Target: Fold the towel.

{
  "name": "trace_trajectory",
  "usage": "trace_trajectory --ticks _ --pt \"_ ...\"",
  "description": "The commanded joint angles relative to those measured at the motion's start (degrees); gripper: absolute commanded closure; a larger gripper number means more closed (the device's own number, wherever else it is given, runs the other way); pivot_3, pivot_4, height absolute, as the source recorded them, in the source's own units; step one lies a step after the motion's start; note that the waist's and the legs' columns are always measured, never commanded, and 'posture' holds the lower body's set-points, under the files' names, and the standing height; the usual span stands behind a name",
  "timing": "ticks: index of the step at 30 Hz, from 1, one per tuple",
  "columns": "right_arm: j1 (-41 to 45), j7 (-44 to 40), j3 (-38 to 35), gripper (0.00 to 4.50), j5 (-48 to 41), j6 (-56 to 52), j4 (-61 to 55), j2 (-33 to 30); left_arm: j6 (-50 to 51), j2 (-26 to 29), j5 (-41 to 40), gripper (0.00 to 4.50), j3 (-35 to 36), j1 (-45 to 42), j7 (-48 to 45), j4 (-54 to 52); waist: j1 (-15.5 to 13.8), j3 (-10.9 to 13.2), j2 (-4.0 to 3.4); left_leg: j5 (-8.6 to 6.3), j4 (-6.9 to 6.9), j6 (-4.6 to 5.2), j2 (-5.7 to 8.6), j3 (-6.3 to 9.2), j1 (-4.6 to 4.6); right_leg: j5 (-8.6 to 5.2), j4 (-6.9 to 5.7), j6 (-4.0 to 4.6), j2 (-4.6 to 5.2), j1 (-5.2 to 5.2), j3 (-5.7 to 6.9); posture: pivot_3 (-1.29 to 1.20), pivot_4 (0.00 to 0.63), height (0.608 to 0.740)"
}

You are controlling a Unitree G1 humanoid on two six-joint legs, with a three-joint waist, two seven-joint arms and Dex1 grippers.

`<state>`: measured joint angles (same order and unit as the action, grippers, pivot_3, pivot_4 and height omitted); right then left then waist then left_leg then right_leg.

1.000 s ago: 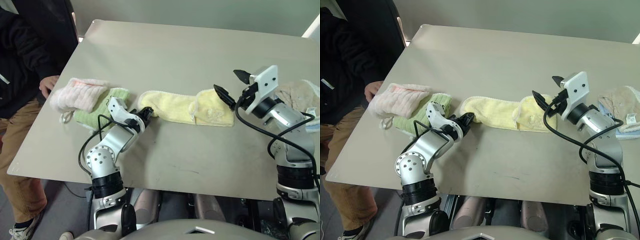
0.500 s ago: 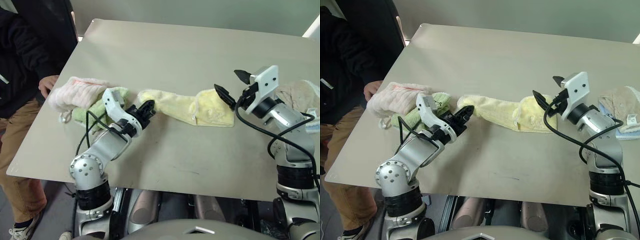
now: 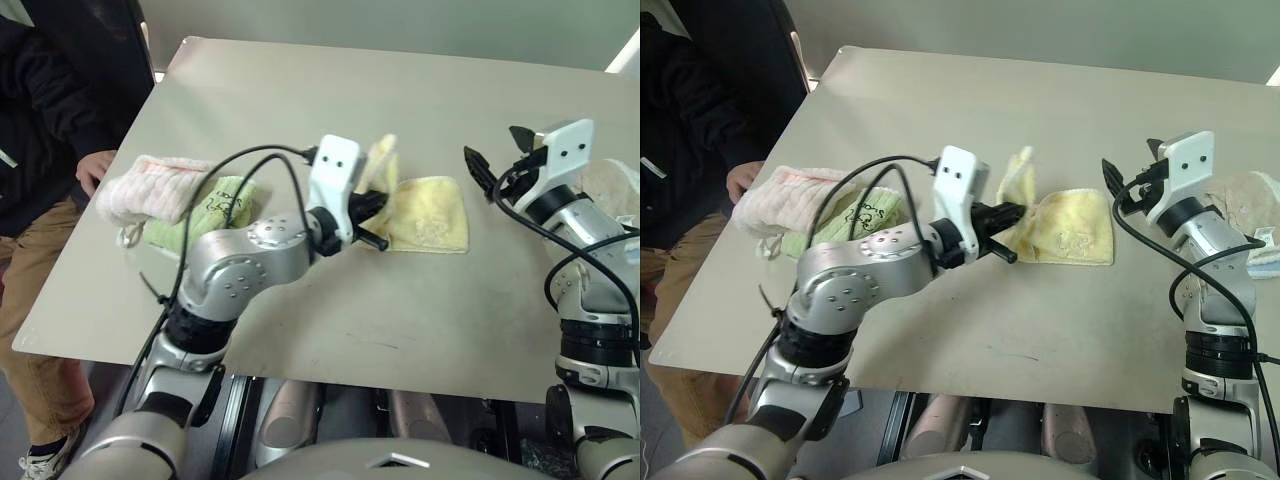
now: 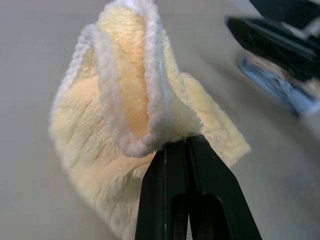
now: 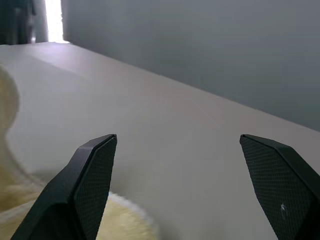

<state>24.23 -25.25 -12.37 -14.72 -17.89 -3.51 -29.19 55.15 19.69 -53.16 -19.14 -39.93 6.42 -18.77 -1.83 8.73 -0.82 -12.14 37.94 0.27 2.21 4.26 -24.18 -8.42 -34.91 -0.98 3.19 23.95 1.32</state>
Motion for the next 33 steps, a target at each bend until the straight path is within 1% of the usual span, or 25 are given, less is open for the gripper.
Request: trace_trajectory --ticks 1,4,7,9,12,15,18,21,24,25,26,28,31,32,33 --pt "0.87 4.52 -4.74 0.33 0.38 1.98 -0.7 -0.17 -5.07 -0.97 10.61 4.48 -7.79 -4.85 -11.72 4.93 -0.03 0.0 -0.01 0.0 -0.02 0.01 0.01 -0.01 -0.06 -0.02 0.0 -0.03 0.04 0.07 -0.01 0.0 0.15 0.739" --pt "-1.08 6.49 -6.52 0.33 0.39 1.53 -2.63 -0.21 -9.15 -5.79 16.45 4.48 -11.21 -7.93 -18.47 12.03 -0.06 0.0 -0.01 -0.07 0.02 0.12 0.01 -0.02 -0.21 -0.11 0.01 -0.12 0.06 0.2 -0.01 0.0 0.15 0.739" --pt "-3.27 7.43 -7.28 0.33 -0.12 0.79 -5.44 0.11 -12.58 -10.63 22.36 4.48 -13.16 -9.86 -22.51 20.07 -0.16 0.0 -0.01 -0.12 0.05 0.28 0.0 -0.03 -0.36 -0.25 0.0 -0.25 0.07 0.35 -0.01 0.0 0.15 0.739" --pt "-4.72 8.08 -7.64 0.33 -0.38 0.27 -7.24 0.33 -14.85 -13.9 25.74 4.48 -13.46 -10.86 -24.46 25.76 -0.2 0.0 -0.01 -0.15 0.05 0.34 0.0 -0.05 -0.42 -0.26 0.0 -0.35 0.08 0.41 0.0 0.0 0.15 0.739" --pt "-5.89 8.73 -7.78 0.33 -0.49 -0.45 -8.89 0.62 -16.48 -17.02 28.76 4.48 -12.01 -11.11 -26.69 30.11 -0.2 0.0 -0.01 -0.21 0.04 0.41 -0.01 -0.06 -0.42 -0.09 0.01 -0.74 0.07 0.44 0.0 0.0 0.15 0.739" --pt "-6.69 8.98 -7.73 0.33 -0.4 -1.0 -10.01 0.85 -16.32 -19.91 28.3 3.86 -7.77 -10.36 -27.91 31.09 -0.21 0.0 -0.02 -0.22 0.03 0.45 -0.01 -0.07 -0.45 -0.11 0.0 -0.79 0.07 0.51 0.0 0.0 0.15 0.739" --pt "-6.61 8.89 -7.42 0.33 -0.34 -1.46 -10.25 0.87 -15.72 -21.52 27.98 2.81 -4.11 -9.95 -29.07 30.81 -0.22 -0.01 -0.03 -0.21 0.04 0.47 -0.02 -0.07 -0.47 -0.12 -0.01 -0.84 0.07 0.52 -0.01 0.0 0.15 0.739" --pt "-6.22 8.65 -7.19 0.33 -0.44 -1.65 -10.05 0.83 -15.07 -22.32 28.81 1.71 -2.23 -9.74 -29.8 30.4 -0.22 -0.01 -0.03 -0.17 0.07 0.53 -0.01 -0.09 -0.47 -0.07 -0.03 -0.91 0.07 0.51 -0.01 0.0 0.15 0.739" --pt "-5.67 8.37 -6.87 0.33 -0.43 -1.83 -9.66 0.7 -13.85 -22.37 28.59 0.64 -0.68 -9.35 -30.43 28.61 -0.21 -0.01 -0.03 -0.11 0.11 0.58 -0.01 -0.1 -0.47 -0.02 -0.04 -0.92 0.07 0.5 -0.02 0.0 0.15 0.739" --pt "-5.42 7.77 -6.19 0.33 -0.49 -2.59 -9.6 0.39 -13.05 -21.38 27.85 0.26 1.0 -8.88 -30.59 26.73 -0.2 -0.01 -0.03 -0.09 0.12 0.61 -0.01 -0.11 -0.47 0.0 -0.04 -0.92 0.07 0.5 -0.02 0.0 0.15 0.739" --pt "-5.33 7.24 -5.84 0.33 -0.6 -3.14 -9.57 0.08 -12.42 -20.83 27.46 0.03 2.17 -8.54 -30.61 25.39 -0.19 -0.01 -0.04 -0.05 0.12 0.65 -0.01 -0.12 -0.47 0.01 -0.04 -0.92 0.07 0.5 -0.02 0.0 0.15 0.739" --pt "-5.37 5.65 -4.73 0.33 -1.12 -4.79 -9.91 -0.57 -10.98 -19.57 25.83 0.03 6.45 -7.69 -30.01 23.13 -0.12 -0.01 -0.04 0.03 0.12 0.76 -0.01 -0.13 -0.46 0.03 -0.04 -0.9 0.07 0.5 -0.03 0.0 0.15 0.739" --pt "-5.71 3.11 -2.98 0.92 -2.43 -7.08 -11.14 -1.17 -10.99 -16.84 26.73 0.0 9.24 -6.47 -29.84 20.91 -0.06 -0.02 -0.05 0.1 0.1 0.76 -0.02 -0.13 -0.42 0.04 -0.07 -0.86 0.05 0.51 -0.03 0.0 0.15 0.739" --pt "-5.83 2.41 -2.73 1.26 -2.96 -7.6 -11.48 -1.32 -11.2 -16.39 27.39 0.4 9.43 -6.2 -29.66 20.57 -0.06 -0.03 -0.06 0.13 0.09 0.77 -0.02 -0.13 -0.42 0.05 -0.09 -0.86 0.05 0.51 -0.03 0.0 0.15 0.739" --pt "-6.03 1.16 -1.83 1.66 -4.13 -8.84 -12.56 -1.28 -12.09 -15.56 28.29 0.61 9.54 -5.62 -29.75 20.55 -0.06 -0.03 -0.06 0.16 0.09 0.79 -0.02 -0.12 -0.41 0.04 -0.09 -0.85 0.05 0.5 -0.03 0.0 0.15 0.739"
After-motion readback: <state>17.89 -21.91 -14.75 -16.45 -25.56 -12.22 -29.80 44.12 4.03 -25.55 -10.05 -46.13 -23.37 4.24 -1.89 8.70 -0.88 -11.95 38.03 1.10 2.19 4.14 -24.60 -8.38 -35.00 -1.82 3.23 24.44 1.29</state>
